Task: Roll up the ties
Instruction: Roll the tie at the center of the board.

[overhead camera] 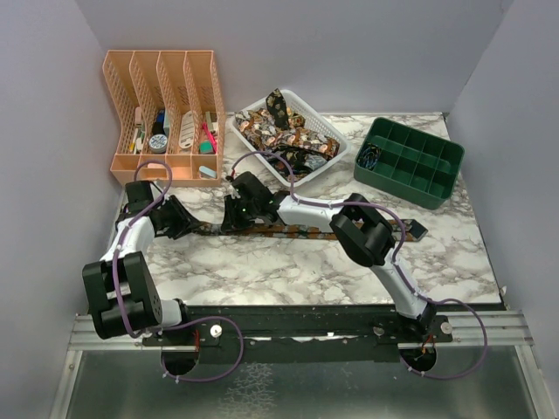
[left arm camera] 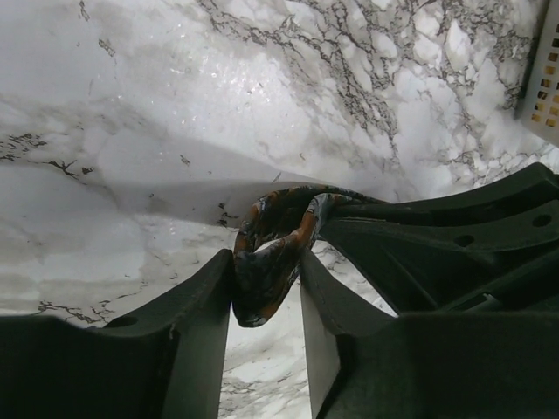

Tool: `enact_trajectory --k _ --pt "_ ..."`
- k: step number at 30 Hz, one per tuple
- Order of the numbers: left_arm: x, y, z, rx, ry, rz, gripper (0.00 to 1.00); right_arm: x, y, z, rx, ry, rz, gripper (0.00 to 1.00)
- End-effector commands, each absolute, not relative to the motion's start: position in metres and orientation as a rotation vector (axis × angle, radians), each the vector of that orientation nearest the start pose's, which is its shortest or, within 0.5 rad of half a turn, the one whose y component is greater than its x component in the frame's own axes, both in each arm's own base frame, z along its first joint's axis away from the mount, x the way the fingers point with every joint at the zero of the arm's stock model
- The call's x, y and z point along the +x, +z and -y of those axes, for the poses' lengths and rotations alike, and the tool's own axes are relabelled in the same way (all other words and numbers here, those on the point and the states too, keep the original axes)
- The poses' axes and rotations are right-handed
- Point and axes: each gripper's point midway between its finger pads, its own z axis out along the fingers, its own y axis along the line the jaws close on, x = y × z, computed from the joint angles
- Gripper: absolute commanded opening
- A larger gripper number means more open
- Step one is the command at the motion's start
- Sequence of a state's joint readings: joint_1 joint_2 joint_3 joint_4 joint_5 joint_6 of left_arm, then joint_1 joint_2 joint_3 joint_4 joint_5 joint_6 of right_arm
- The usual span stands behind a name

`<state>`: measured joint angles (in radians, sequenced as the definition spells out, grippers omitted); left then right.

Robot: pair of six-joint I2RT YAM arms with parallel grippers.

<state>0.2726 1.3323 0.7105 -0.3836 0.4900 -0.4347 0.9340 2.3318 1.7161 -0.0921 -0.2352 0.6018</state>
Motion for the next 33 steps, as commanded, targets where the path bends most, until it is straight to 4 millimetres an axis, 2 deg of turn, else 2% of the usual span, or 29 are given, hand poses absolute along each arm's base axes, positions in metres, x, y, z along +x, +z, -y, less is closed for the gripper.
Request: enact_trajectory --k 1,9,13,17,20,22,27,30,33 --pt "0.290 0.068 0.021 -0.641 -0.700 -2.502 0.40 0.300 -0.013 -0.496 -0.541 0.851 -2.547 0.21" --pt "0.292 0.071 0.024 -0.620 -0.736 -2.532 0.44 0.300 -0.013 -0.497 -0.551 0.848 -2.546 0.21" --pt "0.291 0.076 0.025 -0.606 -0.749 -2.531 0.50 0.300 -0.014 -0.498 -0.559 0.848 -2.555 0.21" --pt "0.289 0.076 0.032 -0.592 -0.813 -2.548 0.50 0.299 -0.014 -0.499 -0.559 0.854 -2.557 0.21" --pt "0.287 0.073 0.033 -0.598 -0.821 -2.559 0.38 0.298 -0.014 -0.499 -0.561 0.855 -2.561 0.21" --pt "0.288 0.071 0.030 -0.610 -0.792 -2.562 0.27 0.300 -0.012 -0.500 -0.559 0.857 -2.555 0.21" --pt "0.293 0.075 0.023 -0.604 -0.739 -2.550 0.21 0.299 -0.012 -0.500 -0.565 0.862 -2.555 0.21" --pt "0.299 0.082 0.020 -0.568 -0.714 -2.529 0.11 0.298 -0.007 -0.502 -0.578 0.875 -2.552 0.21" --pt "0.305 0.092 0.016 -0.545 -0.684 -2.503 0.04 0.297 0.014 -0.510 -0.604 0.942 -2.510 0.22"
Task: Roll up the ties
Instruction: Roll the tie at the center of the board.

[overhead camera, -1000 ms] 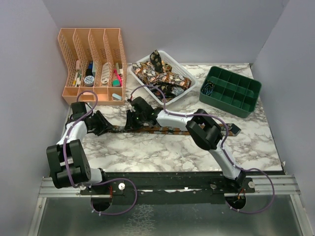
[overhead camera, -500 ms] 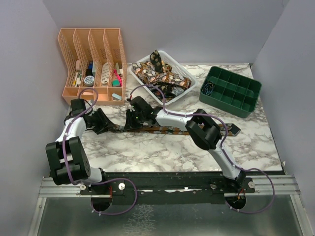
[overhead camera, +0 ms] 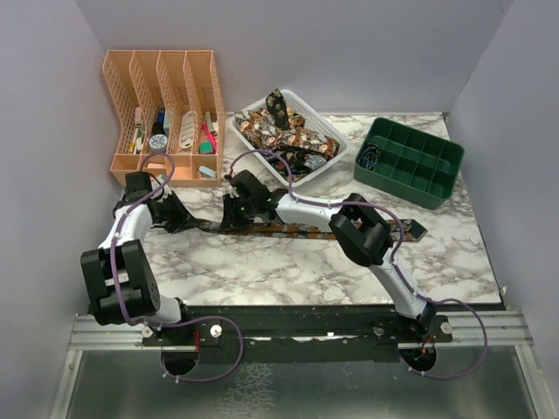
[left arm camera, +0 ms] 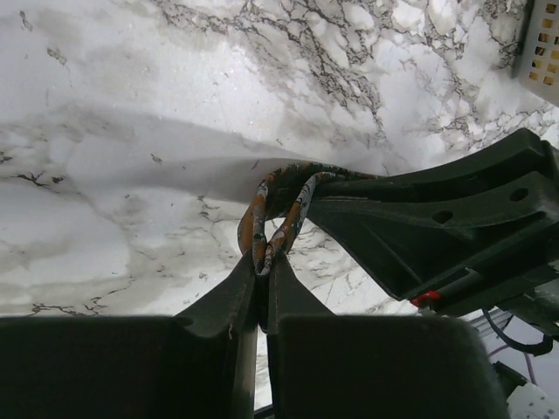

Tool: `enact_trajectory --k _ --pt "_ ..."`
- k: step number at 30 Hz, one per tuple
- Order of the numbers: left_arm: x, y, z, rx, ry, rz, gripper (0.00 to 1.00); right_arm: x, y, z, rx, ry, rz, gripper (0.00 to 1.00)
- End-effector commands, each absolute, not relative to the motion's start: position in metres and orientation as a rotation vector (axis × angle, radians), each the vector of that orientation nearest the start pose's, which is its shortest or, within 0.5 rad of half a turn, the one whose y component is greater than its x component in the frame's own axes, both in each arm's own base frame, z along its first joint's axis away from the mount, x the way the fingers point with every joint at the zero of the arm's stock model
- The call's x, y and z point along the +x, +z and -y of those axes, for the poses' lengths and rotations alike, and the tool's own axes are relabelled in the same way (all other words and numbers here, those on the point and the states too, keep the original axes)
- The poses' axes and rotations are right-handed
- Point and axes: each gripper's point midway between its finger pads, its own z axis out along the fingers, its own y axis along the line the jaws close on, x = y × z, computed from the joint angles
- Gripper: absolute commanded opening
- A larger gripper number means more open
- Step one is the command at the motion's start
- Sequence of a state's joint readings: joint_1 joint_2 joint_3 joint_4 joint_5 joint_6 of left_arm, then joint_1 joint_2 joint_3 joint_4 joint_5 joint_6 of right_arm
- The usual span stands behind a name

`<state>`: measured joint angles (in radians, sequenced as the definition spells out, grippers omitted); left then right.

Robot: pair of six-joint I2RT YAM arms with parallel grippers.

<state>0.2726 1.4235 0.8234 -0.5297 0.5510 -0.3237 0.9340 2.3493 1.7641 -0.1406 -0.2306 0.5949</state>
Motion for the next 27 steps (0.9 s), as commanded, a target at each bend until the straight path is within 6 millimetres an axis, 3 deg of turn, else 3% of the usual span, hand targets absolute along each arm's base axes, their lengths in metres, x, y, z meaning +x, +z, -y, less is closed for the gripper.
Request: enact_trajectory --k 1,6,10,13,20,27 --pt "0.307 0.094 0.015 -0.539 -0.676 -2.498 0.04 0.297 0.025 -0.514 -0.613 0.975 -2.484 0.23" --pt "0.312 0.099 0.015 -0.492 -0.632 -2.503 0.00 0.303 0.073 -0.515 -0.631 1.004 -2.369 0.30" --pt "0.314 0.100 0.022 -0.438 -0.583 -2.528 0.00 0.314 0.091 -0.497 -0.578 0.911 -2.324 0.33" --pt "0.317 0.102 0.027 -0.420 -0.549 -2.534 0.00 0.315 0.087 -0.482 -0.531 0.879 -2.348 0.33" --pt "0.323 0.114 0.044 -0.370 -0.490 -2.519 0.00 0.309 0.052 -0.453 -0.430 0.809 -2.480 0.28" --pt "0.322 0.113 0.081 -0.269 -0.482 -2.547 0.00 0.315 0.059 -0.424 -0.312 0.789 -2.492 0.26"
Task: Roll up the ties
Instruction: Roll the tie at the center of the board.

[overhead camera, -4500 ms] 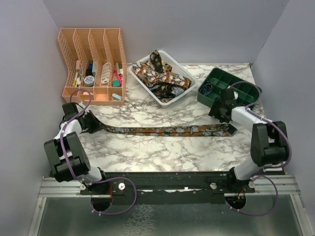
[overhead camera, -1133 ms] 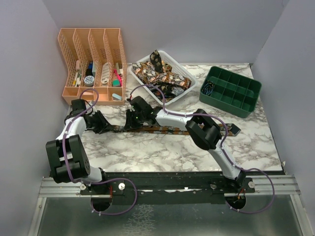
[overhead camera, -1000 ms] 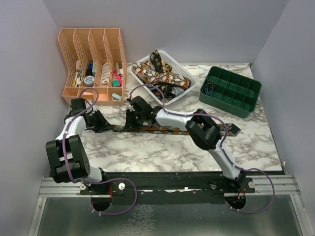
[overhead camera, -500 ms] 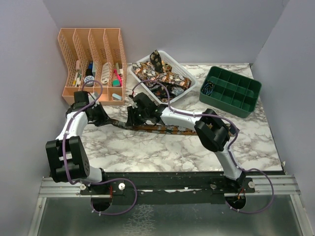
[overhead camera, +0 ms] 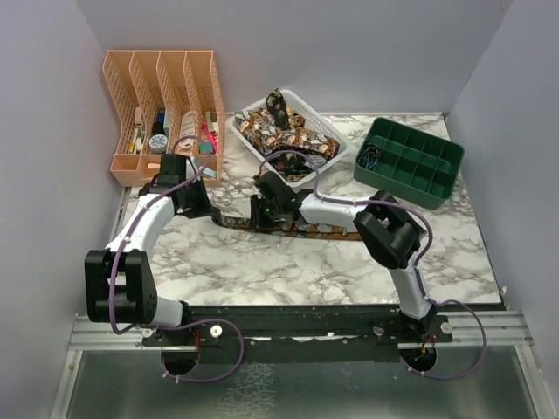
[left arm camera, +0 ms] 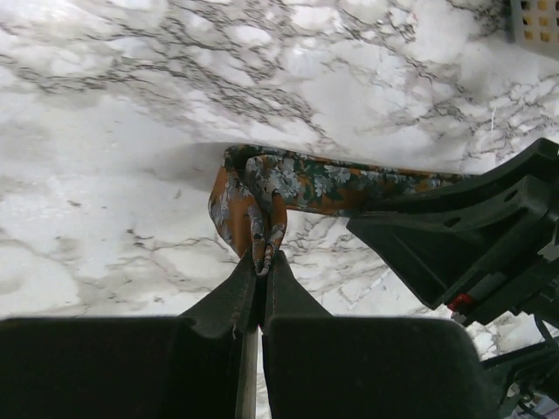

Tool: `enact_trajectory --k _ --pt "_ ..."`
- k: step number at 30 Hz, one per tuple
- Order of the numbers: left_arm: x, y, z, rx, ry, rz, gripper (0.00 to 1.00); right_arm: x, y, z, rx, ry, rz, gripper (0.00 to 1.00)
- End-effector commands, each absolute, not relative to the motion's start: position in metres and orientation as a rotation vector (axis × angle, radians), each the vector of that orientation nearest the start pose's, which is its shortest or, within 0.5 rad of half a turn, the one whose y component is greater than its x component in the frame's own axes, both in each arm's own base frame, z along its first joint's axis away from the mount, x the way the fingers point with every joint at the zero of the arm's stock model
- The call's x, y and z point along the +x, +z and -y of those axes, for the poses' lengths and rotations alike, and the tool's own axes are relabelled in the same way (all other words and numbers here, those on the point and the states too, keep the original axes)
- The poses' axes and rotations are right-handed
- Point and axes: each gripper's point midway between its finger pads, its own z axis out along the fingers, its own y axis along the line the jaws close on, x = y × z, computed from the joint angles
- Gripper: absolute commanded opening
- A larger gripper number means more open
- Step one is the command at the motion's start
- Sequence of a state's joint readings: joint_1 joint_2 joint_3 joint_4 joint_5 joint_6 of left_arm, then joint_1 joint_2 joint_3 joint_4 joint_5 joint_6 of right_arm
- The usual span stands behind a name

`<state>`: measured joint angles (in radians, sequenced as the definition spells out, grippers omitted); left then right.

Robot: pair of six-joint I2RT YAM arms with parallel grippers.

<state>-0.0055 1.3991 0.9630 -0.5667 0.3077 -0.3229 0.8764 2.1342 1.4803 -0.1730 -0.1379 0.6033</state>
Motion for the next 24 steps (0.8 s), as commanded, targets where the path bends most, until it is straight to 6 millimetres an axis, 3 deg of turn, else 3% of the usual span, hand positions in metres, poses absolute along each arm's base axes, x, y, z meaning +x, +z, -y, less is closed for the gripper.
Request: enact_trajectory --k 1,10,15,24 --pt "0.322 0.112 0.085 -0.259 -0.475 -2.552 0.00 0.316 0.061 -0.420 -0.292 0.787 -2.487 0.26" --pt "0.325 0.099 0.126 -0.202 -0.486 -2.578 0.00 0.318 0.094 -0.397 -0.215 0.842 -2.406 0.27" --pt "0.326 0.094 0.145 -0.174 -0.513 -2.588 0.00 0.320 0.096 -0.378 -0.160 0.767 -2.395 0.28" --pt "0.318 0.069 0.178 -0.108 -0.563 -2.645 0.01 0.328 0.098 -0.349 -0.090 0.693 -2.384 0.30"
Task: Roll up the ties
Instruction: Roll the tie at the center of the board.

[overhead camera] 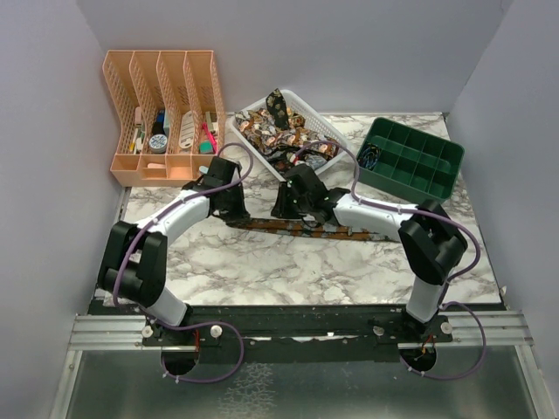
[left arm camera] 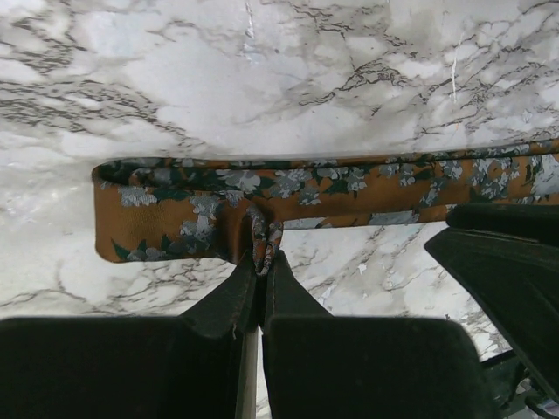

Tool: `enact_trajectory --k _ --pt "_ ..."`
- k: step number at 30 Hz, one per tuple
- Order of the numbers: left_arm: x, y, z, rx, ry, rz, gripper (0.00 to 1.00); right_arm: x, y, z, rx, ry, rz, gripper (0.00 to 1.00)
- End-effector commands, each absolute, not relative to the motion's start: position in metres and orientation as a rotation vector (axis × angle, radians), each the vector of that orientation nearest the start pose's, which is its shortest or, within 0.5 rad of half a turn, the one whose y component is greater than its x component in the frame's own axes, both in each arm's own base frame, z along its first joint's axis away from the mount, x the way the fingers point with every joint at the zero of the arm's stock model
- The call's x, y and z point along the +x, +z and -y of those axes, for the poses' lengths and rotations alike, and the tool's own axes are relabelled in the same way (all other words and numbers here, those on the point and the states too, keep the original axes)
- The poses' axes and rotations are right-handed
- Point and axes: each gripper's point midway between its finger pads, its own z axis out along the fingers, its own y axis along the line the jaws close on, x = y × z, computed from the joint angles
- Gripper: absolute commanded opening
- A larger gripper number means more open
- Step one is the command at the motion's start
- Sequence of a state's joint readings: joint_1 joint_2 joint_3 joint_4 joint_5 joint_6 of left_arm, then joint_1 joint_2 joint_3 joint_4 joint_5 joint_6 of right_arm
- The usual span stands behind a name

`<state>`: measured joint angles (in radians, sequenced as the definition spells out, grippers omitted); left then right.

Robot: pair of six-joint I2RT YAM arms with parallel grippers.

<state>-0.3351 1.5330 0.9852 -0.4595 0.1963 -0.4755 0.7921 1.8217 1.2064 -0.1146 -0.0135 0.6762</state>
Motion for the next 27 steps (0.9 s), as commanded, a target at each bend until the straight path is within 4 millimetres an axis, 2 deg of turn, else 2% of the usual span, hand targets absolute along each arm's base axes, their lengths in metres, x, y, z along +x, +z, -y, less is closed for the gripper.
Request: enact_trajectory --k 1,7,9,12,13,16,21,27 --pt "0.317 0.066 0.181 -0.100 -0.562 -2.652 0.01 0.329 0.098 -0.349 -0.089 0.692 -2.385 0.30" --pt "0.317 0.055 0.183 -0.109 -0.542 -2.672 0.04 0.328 0.099 -0.351 -0.109 0.714 -2.388 0.32" --pt "0.318 0.054 0.185 -0.124 -0.557 -2.670 0.09 0.327 0.100 -0.354 -0.130 0.731 -2.391 0.32" --pt "0.318 0.054 0.190 -0.129 -0.592 -2.668 0.27 0.320 0.102 -0.363 -0.185 0.810 -2.389 0.37" --pt "0.318 0.055 0.192 -0.132 -0.605 -2.666 0.28 0.317 0.102 -0.366 -0.195 0.839 -2.386 0.40" --pt "0.317 0.062 0.199 -0.127 -0.668 -2.652 0.33 0.313 0.101 -0.369 -0.181 0.903 -2.385 0.48" --pt "0.317 0.082 0.202 -0.121 -0.710 -2.605 0.43 0.314 0.097 -0.367 -0.138 0.937 -2.409 0.51" --pt "0.319 0.101 0.191 -0.148 -0.721 -2.562 0.52 0.317 0.102 -0.364 -0.110 0.967 -2.376 0.53"
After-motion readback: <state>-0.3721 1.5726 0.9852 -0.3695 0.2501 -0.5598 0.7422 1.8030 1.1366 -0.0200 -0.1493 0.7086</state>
